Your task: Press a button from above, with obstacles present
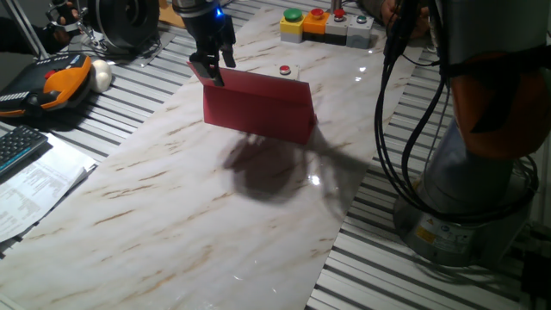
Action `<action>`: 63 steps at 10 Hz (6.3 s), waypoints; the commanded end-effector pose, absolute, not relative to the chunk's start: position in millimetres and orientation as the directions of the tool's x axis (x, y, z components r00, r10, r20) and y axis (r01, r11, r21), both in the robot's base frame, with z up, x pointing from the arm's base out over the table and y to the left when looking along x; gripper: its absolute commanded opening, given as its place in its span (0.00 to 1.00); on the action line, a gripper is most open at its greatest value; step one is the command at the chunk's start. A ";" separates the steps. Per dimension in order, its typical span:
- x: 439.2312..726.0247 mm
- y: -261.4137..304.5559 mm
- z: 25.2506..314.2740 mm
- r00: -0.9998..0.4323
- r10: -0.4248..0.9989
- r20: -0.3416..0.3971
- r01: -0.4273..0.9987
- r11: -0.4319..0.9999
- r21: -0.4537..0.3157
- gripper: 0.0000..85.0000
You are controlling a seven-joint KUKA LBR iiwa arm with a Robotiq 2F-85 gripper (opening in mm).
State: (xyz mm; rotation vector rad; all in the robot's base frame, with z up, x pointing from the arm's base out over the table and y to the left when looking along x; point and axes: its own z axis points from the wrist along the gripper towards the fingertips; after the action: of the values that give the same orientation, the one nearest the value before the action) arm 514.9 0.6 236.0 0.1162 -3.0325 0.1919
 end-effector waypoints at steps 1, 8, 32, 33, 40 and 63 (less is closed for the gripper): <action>515.0 0.7 235.9 -0.992 -0.070 0.105 -0.083 0.989 -0.122 0.00; 514.9 0.5 235.9 -0.990 -0.088 0.109 -0.101 0.988 -0.117 0.00; 514.5 0.4 235.7 -0.962 0.258 -0.086 0.268 0.955 -0.130 0.00; 514.5 0.4 235.7 -0.963 0.252 -0.094 0.263 0.954 -0.145 0.00; 540.7 -135.2 274.6 -0.999 0.030 -0.024 0.034 0.981 -0.193 0.20; 512.2 -271.2 200.7 -0.995 -0.085 -0.051 -0.080 0.993 -0.092 0.40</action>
State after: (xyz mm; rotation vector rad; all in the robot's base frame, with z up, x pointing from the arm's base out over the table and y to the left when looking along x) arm 512.3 -271.3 201.0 0.1300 -3.1886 0.1393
